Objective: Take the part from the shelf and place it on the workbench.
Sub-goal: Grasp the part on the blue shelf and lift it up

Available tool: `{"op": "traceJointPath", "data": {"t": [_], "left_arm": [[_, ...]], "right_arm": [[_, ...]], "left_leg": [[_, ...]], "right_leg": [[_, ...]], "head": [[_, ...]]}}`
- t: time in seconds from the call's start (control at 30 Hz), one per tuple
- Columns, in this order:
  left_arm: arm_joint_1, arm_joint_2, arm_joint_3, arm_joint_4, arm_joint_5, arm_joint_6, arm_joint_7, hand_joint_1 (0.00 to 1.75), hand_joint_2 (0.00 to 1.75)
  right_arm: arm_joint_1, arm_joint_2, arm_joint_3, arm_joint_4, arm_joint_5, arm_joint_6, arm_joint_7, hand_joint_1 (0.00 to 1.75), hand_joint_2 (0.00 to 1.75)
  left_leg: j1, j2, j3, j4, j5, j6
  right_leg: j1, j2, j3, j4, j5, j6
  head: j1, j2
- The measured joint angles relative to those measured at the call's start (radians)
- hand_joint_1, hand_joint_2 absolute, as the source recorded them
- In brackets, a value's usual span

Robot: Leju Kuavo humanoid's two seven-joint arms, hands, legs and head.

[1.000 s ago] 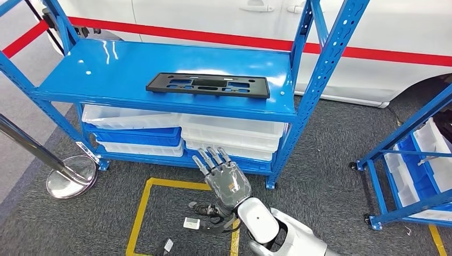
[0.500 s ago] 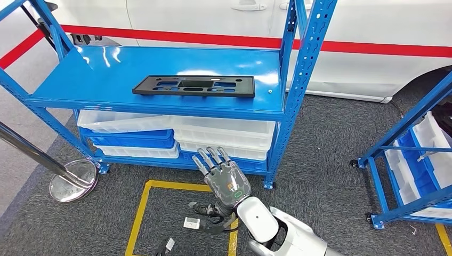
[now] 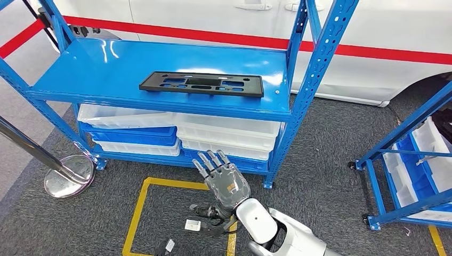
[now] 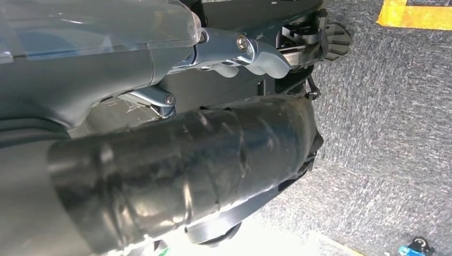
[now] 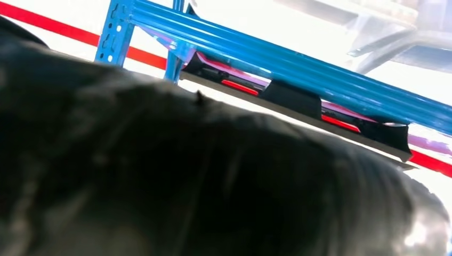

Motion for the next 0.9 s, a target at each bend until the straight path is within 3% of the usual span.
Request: {"op": "traceJointPath", "data": {"t": [0.27, 0.33, 0.43, 0.5, 0.57, 0.6, 0.63, 0.7, 0.73, 0.8, 0.9], "left_arm": [[-0.001, -0.001, -0.003, 0.004, 0.001, -0.002, -0.001, 0.0, 0.0], [-0.001, -0.001, -0.003, 0.005, 0.002, -0.002, -0.002, 0.0, 0.0], [-0.001, -0.002, -0.004, 0.006, 0.006, -0.001, -0.007, 0.0, 0.0], [0.0, -0.005, -0.005, 0.007, 0.008, 0.001, -0.009, 0.0, 0.0], [0.0, -0.007, -0.007, 0.007, 0.009, 0.004, -0.011, 0.0, 0.0], [0.0, -0.008, -0.007, 0.008, 0.009, 0.004, -0.012, 0.0, 0.0], [0.0, -0.009, -0.008, 0.008, 0.01, 0.005, -0.013, 0.0, 0.0], [0.0, -0.01, -0.01, 0.008, 0.01, 0.005, -0.015, 0.0, 0.0], [-0.001, -0.011, -0.012, 0.009, 0.011, 0.007, -0.015, 0.0, 0.0], [-0.003, -0.011, -0.016, 0.012, 0.011, 0.01, -0.014, 0.0, 0.0], [-0.006, -0.011, -0.025, 0.014, 0.012, 0.012, -0.012, 0.0, 0.0]], "right_arm": [[0.0, 0.0, 0.001, 0.004, 0.0, 0.0, 0.002, 0.0, 0.0], [0.0, 0.0, 0.002, 0.005, 0.0, 0.002, 0.003, 0.0, 0.0], [-0.003, 0.001, 0.006, 0.005, 0.0, 0.009, 0.006, 0.0, 0.0], [-0.005, 0.001, 0.008, 0.006, 0.0, 0.015, 0.01, 0.0, 0.0], [-0.003, 0.0, 0.012, 0.009, 0.0, 0.02, 0.013, 0.0, 0.0], [-0.001, -0.001, 0.015, 0.011, 0.0, 0.021, 0.014, 0.0, 0.0], [0.0, -0.002, 0.017, 0.013, 0.0, 0.023, 0.015, 0.0, 0.0], [0.0, -0.002, 0.022, 0.014, 0.0, 0.026, 0.018, 0.0, 0.0], [-0.002, -0.002, 0.024, 0.015, 0.0, 0.029, 0.02, 0.0, 0.0], [-0.004, -0.001, 0.026, 0.019, 0.0, 0.032, 0.023, 0.0, 0.0], [-0.008, 0.001, 0.03, 0.023, 0.0, 0.033, 0.024, 0.0, 0.0]], "left_leg": [[-0.005, 0.0, -0.001, 0.001, 0.001, 0.011], [-0.009, 0.001, -0.002, 0.002, -0.001, 0.018], [-0.002, 0.004, 0.024, -0.037, 0.011, 0.043], [0.003, 0.007, 0.04, -0.058, 0.019, 0.05], [0.004, 0.007, 0.044, -0.059, 0.016, 0.051], [0.005, 0.007, 0.046, -0.057, 0.011, 0.048], [0.008, 0.005, 0.05, -0.054, 0.005, 0.044], [0.015, 0.003, 0.062, -0.044, -0.014, 0.029], [0.017, 0.002, 0.064, -0.037, -0.025, 0.018], [0.017, 0.0, 0.065, -0.028, -0.043, 0.0], [0.019, 0.002, 0.078, -0.033, -0.056, -0.018]], "right_leg": [[-0.005, 0.0, 0.002, -0.006, 0.005, 0.009], [-0.01, -0.001, 0.005, -0.014, 0.008, 0.02], [-0.01, 0.0, 0.009, -0.012, 0.001, 0.043], [-0.011, 0.001, -0.032, 0.072, -0.041, 0.044], [-0.016, 0.001, -0.101, 0.195, -0.085, 0.047], [-0.02, 0.001, -0.123, 0.227, -0.086, 0.05], [-0.024, 0.001, -0.127, 0.224, -0.069, 0.053], [-0.032, 0.0, -0.082, 0.121, -0.003, 0.061], [-0.032, 0.0, -0.052, 0.064, 0.017, 0.064], [-0.029, 0.002, -0.019, 0.009, 0.015, 0.056], [-0.024, 0.006, -0.009, 0.006, -0.009, 0.026]], "head": [[0.0, 0.0], [0.0, 0.0], [0.001, 0.0], [0.004, 0.0], [0.004, 0.0], [0.004, 0.0], [0.004, 0.0], [0.004, 0.0], [0.007, 0.0], [0.009, 0.0], [0.004, 0.0]]}}
